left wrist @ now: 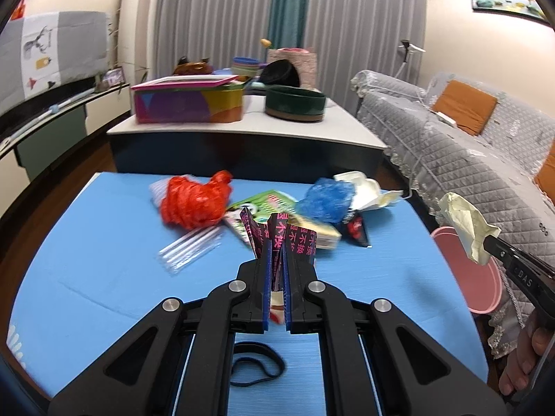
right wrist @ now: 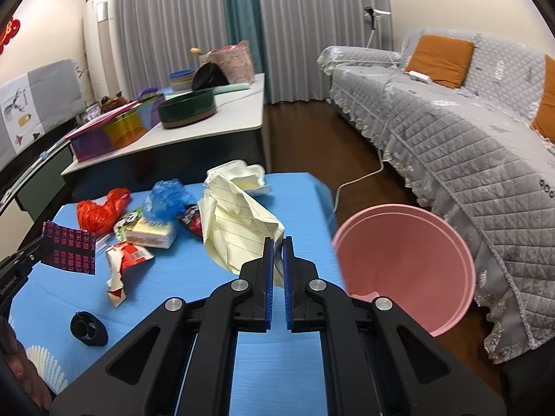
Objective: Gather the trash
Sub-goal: 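Carry the wrapper and tissue over the pink bin with both tools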
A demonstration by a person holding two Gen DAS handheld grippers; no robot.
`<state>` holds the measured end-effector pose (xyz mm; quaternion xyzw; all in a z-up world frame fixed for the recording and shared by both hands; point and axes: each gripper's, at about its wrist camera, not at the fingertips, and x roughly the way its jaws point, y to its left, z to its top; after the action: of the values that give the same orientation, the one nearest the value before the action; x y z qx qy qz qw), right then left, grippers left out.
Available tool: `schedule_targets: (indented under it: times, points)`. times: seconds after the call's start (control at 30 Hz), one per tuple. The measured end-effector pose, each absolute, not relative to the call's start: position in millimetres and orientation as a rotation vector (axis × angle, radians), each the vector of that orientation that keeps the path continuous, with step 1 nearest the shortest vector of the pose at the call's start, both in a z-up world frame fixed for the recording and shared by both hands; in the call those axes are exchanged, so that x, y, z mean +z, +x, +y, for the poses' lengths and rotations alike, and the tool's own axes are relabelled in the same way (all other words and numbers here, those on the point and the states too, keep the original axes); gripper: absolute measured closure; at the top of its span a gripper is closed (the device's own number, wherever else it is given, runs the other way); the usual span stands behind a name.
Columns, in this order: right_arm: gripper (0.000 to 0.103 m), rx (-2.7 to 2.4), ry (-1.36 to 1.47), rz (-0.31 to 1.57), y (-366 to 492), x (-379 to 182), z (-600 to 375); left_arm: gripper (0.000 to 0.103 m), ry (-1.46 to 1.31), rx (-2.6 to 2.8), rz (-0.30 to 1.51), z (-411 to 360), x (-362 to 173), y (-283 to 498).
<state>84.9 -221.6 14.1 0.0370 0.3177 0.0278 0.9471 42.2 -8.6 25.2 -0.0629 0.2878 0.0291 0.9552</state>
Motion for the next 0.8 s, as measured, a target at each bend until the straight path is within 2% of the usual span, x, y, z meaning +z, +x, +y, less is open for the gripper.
schedule_targets:
  times: [0.8]
  points:
    - [0.097, -0.158, 0.168, 0.539, 86.4, 43.5, -331.8, 0.098, -0.051, -0.202, 0.574, -142.9, 53.7, 84.2]
